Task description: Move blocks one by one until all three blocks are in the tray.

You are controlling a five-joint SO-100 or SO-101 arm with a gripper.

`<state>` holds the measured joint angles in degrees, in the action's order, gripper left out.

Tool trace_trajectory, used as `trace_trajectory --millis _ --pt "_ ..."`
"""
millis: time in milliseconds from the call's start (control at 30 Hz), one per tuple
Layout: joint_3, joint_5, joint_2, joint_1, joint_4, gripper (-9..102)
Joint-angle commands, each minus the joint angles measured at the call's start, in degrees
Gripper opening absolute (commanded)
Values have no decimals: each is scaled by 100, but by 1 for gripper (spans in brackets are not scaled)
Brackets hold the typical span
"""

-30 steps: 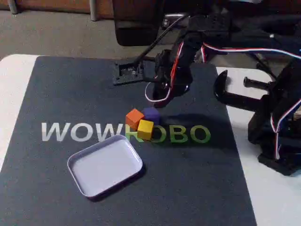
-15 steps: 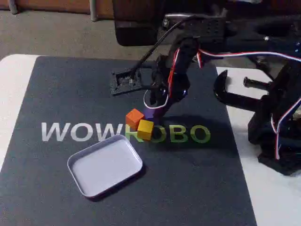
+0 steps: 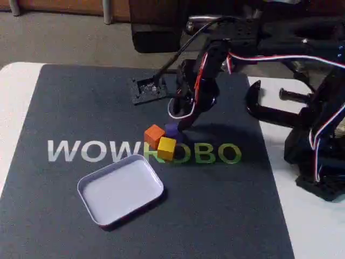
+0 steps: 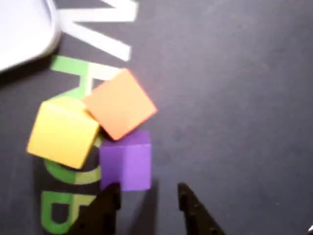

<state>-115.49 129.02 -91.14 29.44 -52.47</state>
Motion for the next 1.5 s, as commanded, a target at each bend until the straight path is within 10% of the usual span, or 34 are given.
trace_trajectory --millis 0,1467 --pt "-53 132 -132 -9 18 13" --pt "-114 149 158 -308 598 13"
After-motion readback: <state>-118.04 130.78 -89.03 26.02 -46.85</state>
